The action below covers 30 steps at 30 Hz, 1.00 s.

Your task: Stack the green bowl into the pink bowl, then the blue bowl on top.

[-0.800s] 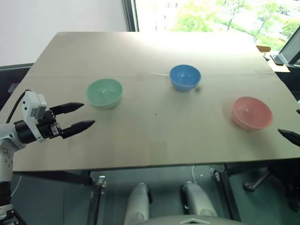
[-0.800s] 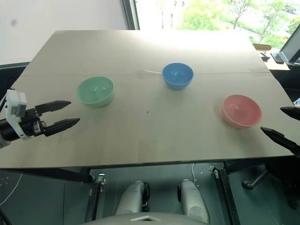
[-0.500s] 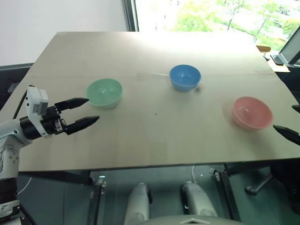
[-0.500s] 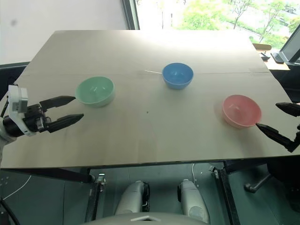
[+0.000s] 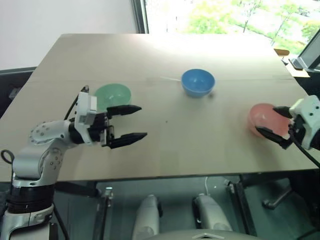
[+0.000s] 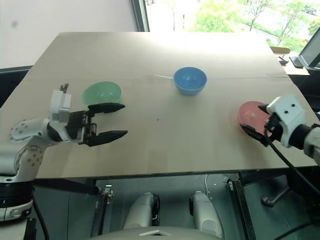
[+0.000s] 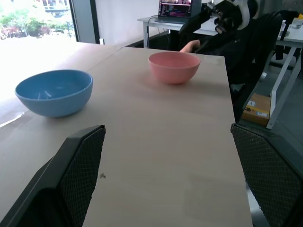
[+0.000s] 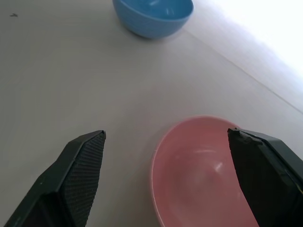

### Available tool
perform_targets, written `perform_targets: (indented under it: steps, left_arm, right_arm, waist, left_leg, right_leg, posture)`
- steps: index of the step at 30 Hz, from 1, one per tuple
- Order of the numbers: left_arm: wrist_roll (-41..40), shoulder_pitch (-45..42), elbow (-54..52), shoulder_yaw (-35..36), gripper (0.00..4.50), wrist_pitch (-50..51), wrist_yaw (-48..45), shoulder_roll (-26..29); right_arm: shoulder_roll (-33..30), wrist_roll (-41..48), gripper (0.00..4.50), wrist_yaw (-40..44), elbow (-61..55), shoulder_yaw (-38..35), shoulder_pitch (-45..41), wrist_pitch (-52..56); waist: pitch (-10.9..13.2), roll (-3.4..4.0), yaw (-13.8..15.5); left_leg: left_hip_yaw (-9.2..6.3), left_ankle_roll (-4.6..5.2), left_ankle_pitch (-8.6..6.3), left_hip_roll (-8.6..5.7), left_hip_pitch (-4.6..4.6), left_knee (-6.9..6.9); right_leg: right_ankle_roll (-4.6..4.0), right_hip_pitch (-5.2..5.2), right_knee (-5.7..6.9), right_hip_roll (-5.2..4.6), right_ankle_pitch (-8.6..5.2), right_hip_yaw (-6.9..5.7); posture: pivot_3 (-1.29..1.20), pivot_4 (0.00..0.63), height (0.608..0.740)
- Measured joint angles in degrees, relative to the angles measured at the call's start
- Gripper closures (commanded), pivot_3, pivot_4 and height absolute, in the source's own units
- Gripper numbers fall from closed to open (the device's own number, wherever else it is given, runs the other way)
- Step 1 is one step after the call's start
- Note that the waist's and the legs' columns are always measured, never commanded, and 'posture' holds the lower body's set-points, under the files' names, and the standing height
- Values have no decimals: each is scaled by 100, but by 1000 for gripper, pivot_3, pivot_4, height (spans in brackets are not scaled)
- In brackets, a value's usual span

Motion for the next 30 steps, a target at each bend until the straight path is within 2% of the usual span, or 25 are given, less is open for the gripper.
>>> perform_targets:
  steps: [7, 11, 14, 17, 19, 30]
  left_arm:
    - [4, 21, -297, -184, 0, 54, 181, -139]
    - [3, 25, -390, -208, 0, 77, 256, -170]
    - [2, 78, -459, -201, 0, 79, 250, -168]
    - [3, 199, -458, -189, 0, 71, 199, -153]
    - [6, 250, -458, -164, 0, 57, 200, -151]
    - [166, 525, -459, -160, 0, 17, 436, -161]
  right_arm:
    - [-4, -166, 147, -165, 478, 558, -194, 568]
    - [4, -295, 1312, -144, 734, 824, -341, 567]
    - [14, -405, 2488, -113, 908, 998, -494, 497]
    - [32, -502, 3899, -30, 1059, 1139, -580, 366]
    - [64, -566, 4456, -1, 1091, 1212, -602, 282]
    - [493, -782, 4456, 54, 1174, 1484, -959, -107]
  waist:
    - [0, 0, 2]
    - [0, 1, -5]
    - [0, 1, -7]
    - [0, 0, -3]
    - [0, 0, 2]
    - [0, 1, -18]
  left_leg:
    - [-2, 1, -1, -1, -3, 0]
    - [-3, 1, -1, -1, -1, 1]
    - [-3, 1, -1, -1, -2, 1]
    - [-5, 1, -1, -1, -3, 1]
    - [-5, 1, -1, -1, -3, 2]
    - [-5, 1, -1, -1, -2, 2]
  right_leg:
    - [20, 0, -2, 0, 10, -1]
    - [21, 0, 0, 1, 10, -1]
    - [21, 0, 0, 1, 10, -1]
    - [21, 0, -1, 1, 10, -3]
    - [21, 0, -1, 0, 10, -3]
    - [21, -1, 1, 1, 10, -3]
  posture:
    - [0, 150, 740]
    - [0, 150, 740]
    - [0, 150, 740]
    - [0, 150, 740]
    - [0, 150, 740]
    - [0, 150, 740]
